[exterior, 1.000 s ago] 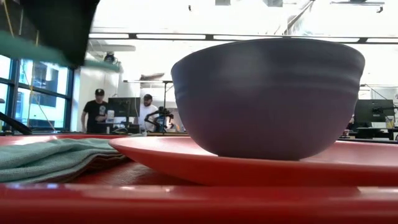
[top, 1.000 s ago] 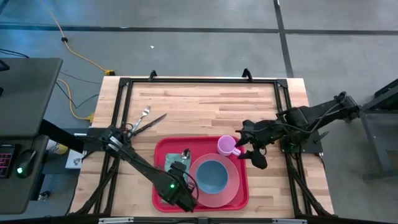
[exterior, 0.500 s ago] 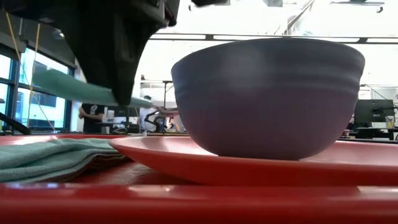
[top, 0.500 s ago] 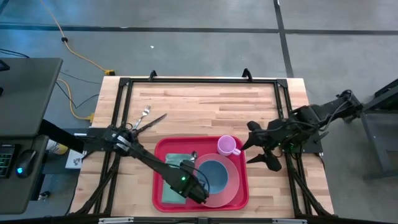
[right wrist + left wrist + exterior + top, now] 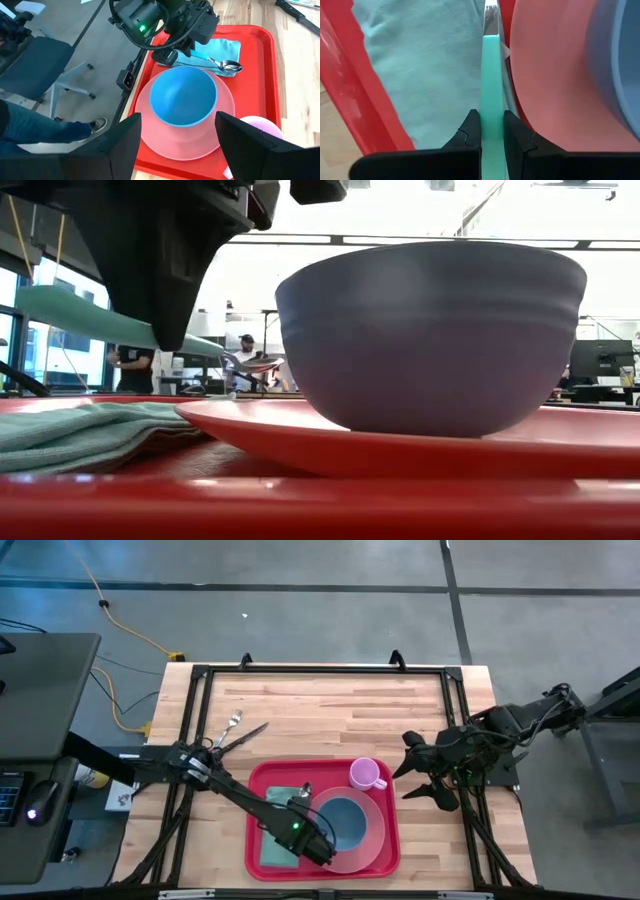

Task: Set up tray
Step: Put the blue spoon on top of the light blue table napkin

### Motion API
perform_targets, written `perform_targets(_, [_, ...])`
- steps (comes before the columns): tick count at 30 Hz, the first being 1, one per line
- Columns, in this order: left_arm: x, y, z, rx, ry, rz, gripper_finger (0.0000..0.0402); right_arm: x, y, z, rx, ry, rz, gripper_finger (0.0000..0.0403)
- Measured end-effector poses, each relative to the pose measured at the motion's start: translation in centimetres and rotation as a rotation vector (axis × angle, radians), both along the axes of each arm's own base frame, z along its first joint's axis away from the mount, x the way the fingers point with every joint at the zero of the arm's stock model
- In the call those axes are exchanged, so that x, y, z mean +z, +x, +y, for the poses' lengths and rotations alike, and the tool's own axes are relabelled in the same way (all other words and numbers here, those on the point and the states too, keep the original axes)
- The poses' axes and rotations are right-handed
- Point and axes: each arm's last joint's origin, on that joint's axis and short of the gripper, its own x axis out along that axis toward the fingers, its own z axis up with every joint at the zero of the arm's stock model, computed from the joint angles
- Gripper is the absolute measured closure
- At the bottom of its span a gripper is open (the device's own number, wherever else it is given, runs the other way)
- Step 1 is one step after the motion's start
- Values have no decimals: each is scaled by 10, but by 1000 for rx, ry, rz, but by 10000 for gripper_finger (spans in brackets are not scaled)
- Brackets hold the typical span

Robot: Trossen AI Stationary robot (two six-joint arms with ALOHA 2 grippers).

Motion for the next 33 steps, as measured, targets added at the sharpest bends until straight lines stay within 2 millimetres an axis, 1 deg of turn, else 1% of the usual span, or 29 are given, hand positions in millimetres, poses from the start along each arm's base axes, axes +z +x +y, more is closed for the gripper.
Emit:
perform_targets(18, [0, -13, -21, -45, -63, 40, 338, 0, 0, 0, -14, -8, 0, 166])
perform_targets(25, [0, -16, -19, -40, -60, 76, 338, 0, 0, -1, -21, -11, -1, 166])
perform_targets(33, [0, -16, -20, -53, -63, 72, 338, 0, 0, -1, -25, -5, 1, 166])
